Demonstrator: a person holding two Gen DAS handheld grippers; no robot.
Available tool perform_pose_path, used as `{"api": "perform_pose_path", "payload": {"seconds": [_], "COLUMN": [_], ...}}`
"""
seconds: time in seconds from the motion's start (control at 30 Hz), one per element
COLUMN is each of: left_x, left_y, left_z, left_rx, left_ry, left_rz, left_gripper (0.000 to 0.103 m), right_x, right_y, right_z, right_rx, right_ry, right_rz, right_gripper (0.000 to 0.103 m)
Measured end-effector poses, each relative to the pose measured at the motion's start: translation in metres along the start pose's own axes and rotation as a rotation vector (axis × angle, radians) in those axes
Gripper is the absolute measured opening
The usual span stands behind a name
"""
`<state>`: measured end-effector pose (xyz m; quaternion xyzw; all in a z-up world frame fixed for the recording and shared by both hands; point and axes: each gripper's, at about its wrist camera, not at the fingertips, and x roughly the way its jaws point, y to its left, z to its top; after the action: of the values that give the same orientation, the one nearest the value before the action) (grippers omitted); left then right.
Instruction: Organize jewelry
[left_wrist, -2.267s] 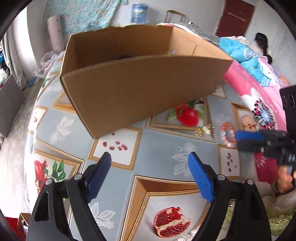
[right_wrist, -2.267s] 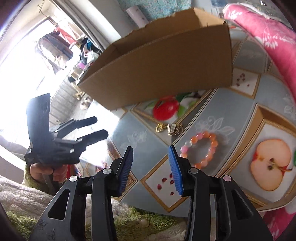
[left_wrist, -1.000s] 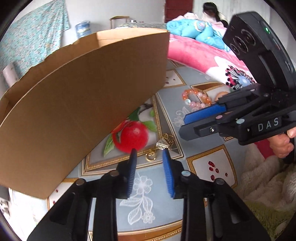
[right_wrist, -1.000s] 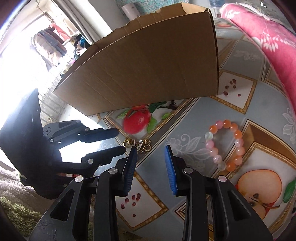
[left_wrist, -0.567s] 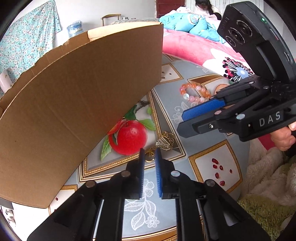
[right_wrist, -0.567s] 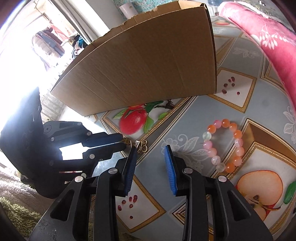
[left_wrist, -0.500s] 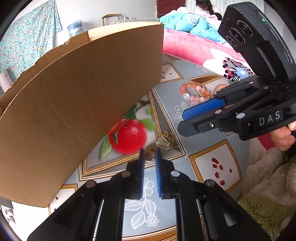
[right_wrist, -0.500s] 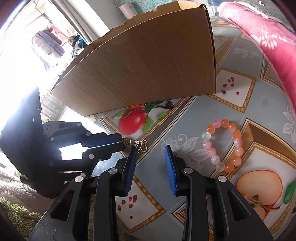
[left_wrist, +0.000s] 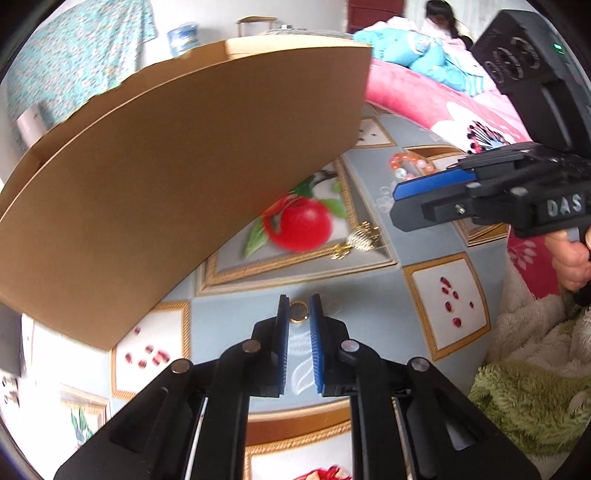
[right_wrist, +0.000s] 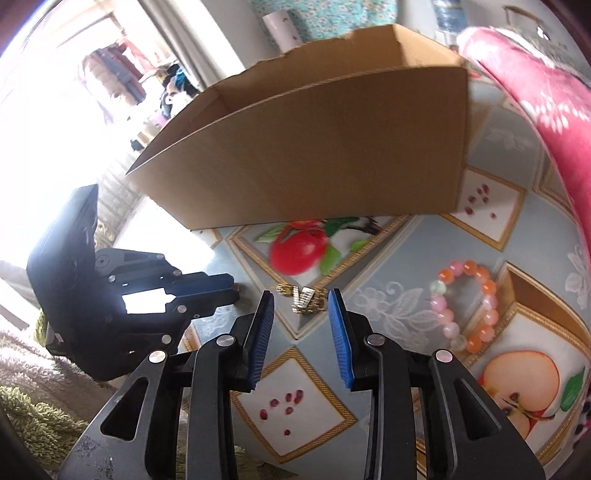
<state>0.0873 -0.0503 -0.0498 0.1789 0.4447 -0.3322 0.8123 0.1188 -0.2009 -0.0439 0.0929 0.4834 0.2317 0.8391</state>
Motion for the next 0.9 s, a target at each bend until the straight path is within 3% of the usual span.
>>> {"api": "perform_pose_path", "payload": {"seconds": [0.23,0.53,0.7,0.83,0.9], "left_x": [-0.005,-0.005,-0.005,-0.006,-0.007], "left_y": [0.012,0.011,0.012,0.012,0.011], "left_z": [-0.007,-0.008,-0.009,-0.009,-0.009], "left_rx": [-0.064,-0.078,-0.084,-0.084,-0.082], "left_ry": [-0.008,-0.023,-0.029,-0.03,-0.03], "left_rz": [0.008,-0.002,-0.007,-0.006,-0.005], "left_gripper": [0.011,0.011,0.011,0.011,0.011], "right_x": [0.025,0.034,0.042,0.046,0.046], "right_y": [0.029,0.022,0.035,0.049,0.05], "right_z": [-0.003,0.006,0.007,0.003,0.002], "right_rx": [-0.095,-0.097,-0.186,-0.283,-0.291], "right_ry": [0.079,0.084,0.072,0.063,0.065], "right_rz": [0.042,-0.091,-0.179,-0.265,-0.259], "right_gripper": [0.028,0.023,0.023,0.014,0.005]}}
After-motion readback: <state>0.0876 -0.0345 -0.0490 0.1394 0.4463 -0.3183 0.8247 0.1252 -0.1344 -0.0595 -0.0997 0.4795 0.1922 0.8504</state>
